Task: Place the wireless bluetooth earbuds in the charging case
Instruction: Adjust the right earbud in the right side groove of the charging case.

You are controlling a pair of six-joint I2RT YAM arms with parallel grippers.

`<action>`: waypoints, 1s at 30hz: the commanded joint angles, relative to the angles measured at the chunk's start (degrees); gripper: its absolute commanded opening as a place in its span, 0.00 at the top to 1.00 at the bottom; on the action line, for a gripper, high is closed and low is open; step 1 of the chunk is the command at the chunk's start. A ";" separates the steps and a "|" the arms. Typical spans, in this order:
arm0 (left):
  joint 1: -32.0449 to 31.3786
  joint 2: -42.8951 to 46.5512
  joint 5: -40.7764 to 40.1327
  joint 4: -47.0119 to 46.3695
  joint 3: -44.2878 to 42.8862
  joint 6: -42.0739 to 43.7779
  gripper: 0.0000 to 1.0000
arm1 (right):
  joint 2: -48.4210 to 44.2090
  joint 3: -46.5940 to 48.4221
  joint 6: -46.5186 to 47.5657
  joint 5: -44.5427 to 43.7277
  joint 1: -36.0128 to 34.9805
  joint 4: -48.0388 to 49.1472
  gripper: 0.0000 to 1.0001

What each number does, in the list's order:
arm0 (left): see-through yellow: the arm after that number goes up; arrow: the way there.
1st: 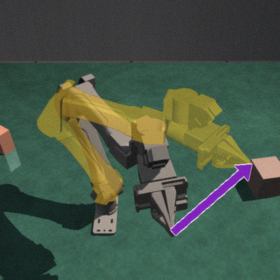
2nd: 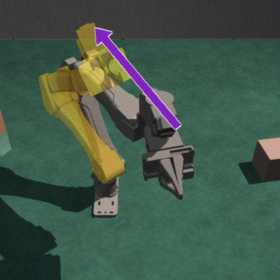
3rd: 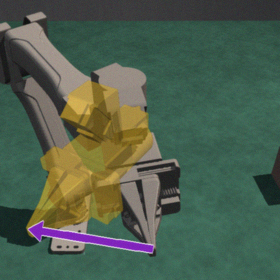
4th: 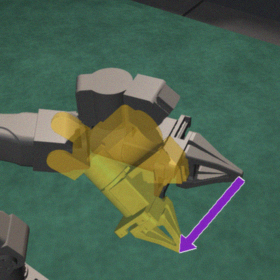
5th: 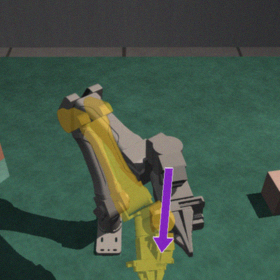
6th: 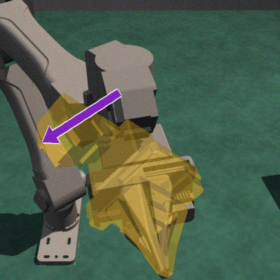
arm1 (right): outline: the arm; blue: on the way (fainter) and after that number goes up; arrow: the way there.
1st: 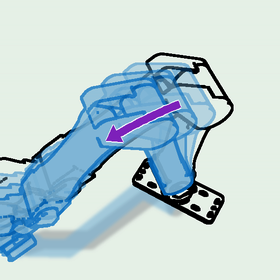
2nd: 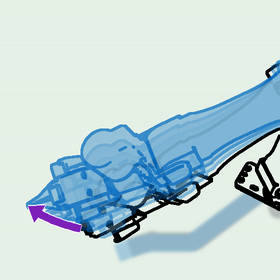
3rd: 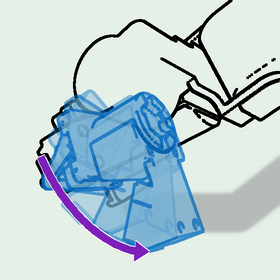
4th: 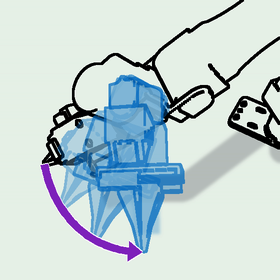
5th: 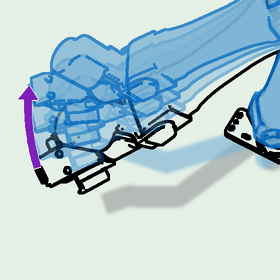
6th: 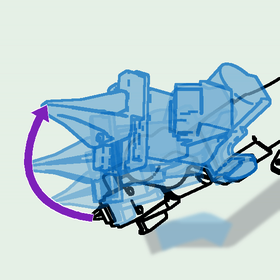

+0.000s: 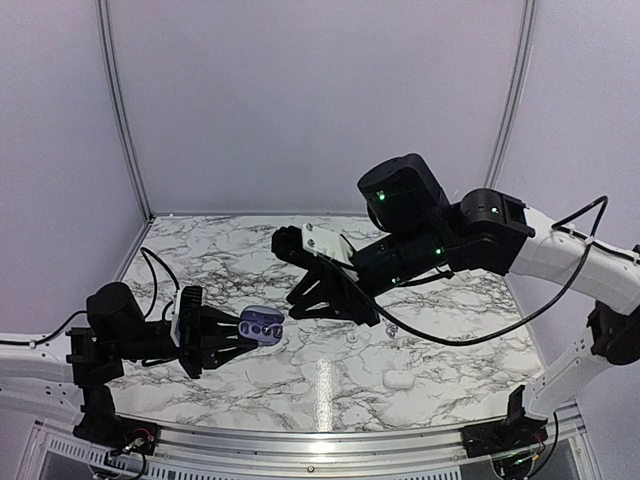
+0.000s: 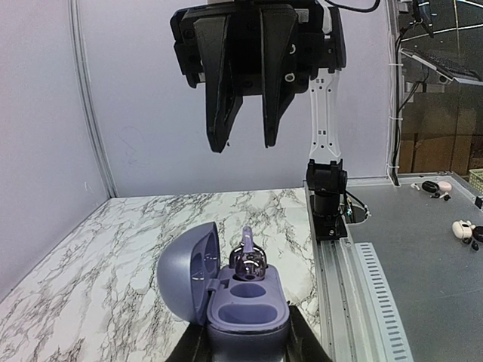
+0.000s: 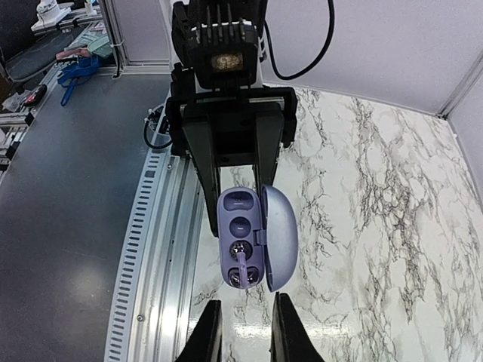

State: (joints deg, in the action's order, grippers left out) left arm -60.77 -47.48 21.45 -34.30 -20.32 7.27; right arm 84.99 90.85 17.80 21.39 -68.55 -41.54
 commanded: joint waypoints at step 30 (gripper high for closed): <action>0.50 -1.21 -0.86 -2.61 -0.50 0.09 1.00 | 5.49 1.41 1.14 -8.32 -2.99 -0.90 0.91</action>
State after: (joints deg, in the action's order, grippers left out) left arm -60.58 -49.17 20.93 -34.41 -20.32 7.07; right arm 89.67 90.80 18.70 12.45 -71.09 -42.09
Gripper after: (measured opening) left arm 0.260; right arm 0.095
